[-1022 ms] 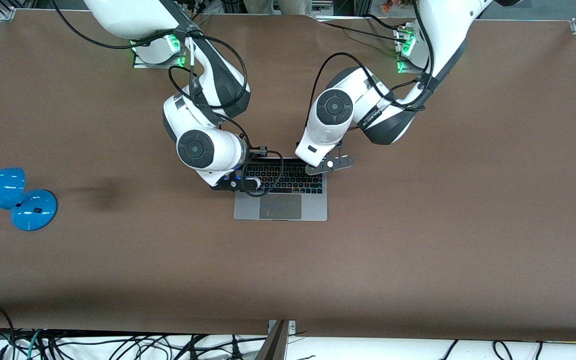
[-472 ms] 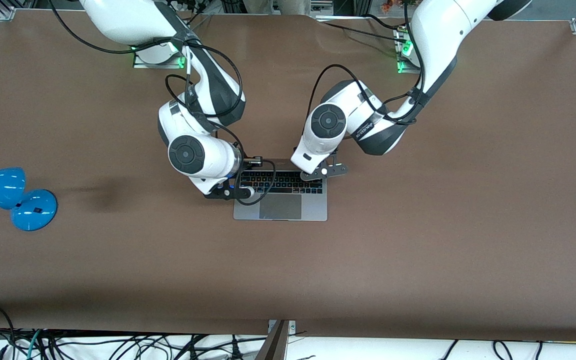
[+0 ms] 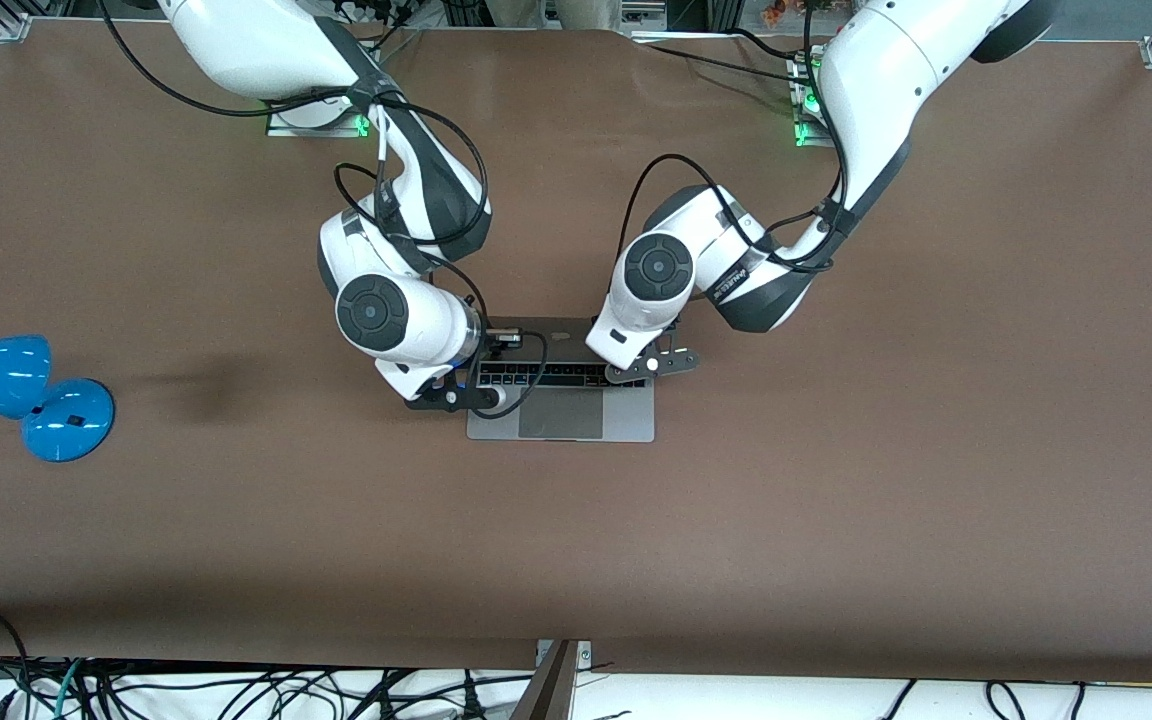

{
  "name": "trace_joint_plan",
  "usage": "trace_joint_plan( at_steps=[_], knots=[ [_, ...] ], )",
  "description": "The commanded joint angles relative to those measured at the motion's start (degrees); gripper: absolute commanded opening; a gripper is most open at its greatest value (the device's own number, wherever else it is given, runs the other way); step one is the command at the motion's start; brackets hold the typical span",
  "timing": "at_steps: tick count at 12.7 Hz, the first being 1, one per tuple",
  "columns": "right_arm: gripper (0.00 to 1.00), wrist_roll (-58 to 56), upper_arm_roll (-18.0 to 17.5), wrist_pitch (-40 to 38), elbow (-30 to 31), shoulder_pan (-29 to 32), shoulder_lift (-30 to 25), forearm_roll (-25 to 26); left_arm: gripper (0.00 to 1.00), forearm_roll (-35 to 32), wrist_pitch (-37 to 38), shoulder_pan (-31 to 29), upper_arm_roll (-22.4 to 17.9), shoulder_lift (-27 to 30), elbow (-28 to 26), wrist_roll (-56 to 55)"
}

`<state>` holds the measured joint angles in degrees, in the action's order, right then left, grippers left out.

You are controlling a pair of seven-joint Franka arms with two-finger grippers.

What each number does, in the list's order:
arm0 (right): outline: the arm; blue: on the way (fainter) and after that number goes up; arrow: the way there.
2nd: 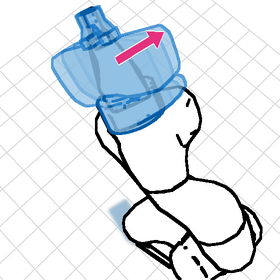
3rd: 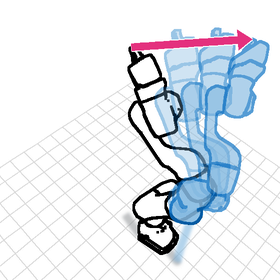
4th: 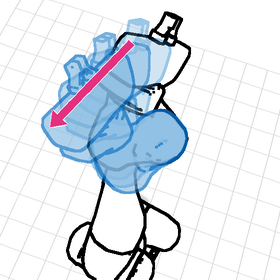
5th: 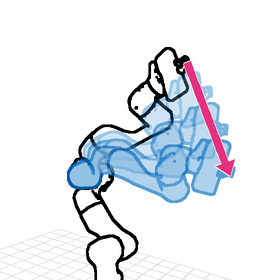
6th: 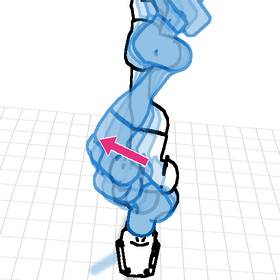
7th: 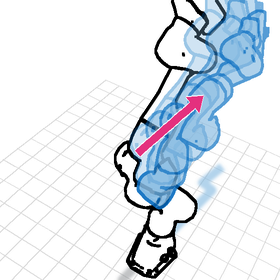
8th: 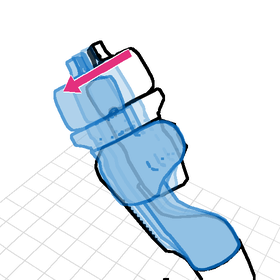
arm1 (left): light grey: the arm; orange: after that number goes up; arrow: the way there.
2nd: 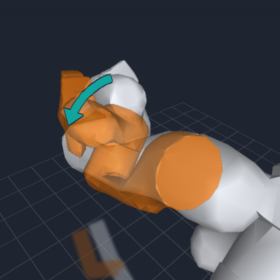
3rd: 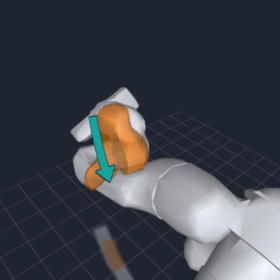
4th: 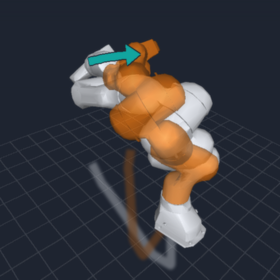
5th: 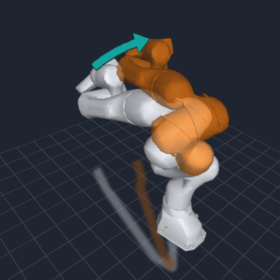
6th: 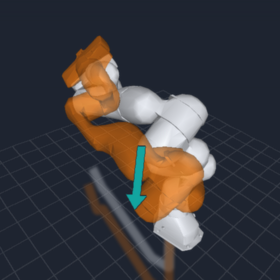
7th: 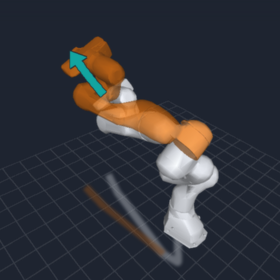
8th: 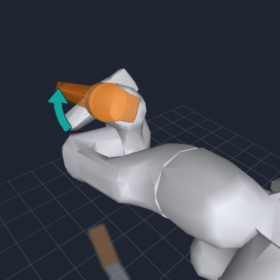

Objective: Close laptop with both arms from behind
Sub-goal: 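Push the screen forward with both grippers, folding it down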

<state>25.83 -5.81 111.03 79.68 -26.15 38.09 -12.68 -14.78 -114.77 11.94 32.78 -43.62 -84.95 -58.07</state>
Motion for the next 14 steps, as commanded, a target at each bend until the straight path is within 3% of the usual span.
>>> trace_joint_plan(
  at_steps=[1, 6, 14],
  knots=[
    [0.00, -1.1, -0.2, 2.1, -0.2, 0.2, 1.1, 1.7, 0.00, -1.5, 0.6, 1.1, -1.2, -3.4, 5.7, 1.1],
    [0.00, -3.0, 0.1, 5.5, -0.1, 0.1, 3.4, 2.3, 0.00, -3.7, -0.2, 1.1, -1.7, -7.5, 10.6, 1.1],
    [0.00, -9.2, 0.3, 15.3, 0.1, 0.2, 7.6, 3.3, 0.00, -4.9, -4.4, 3.5, -5.1, -10.9, 12.4, 1.0]
  ],
)
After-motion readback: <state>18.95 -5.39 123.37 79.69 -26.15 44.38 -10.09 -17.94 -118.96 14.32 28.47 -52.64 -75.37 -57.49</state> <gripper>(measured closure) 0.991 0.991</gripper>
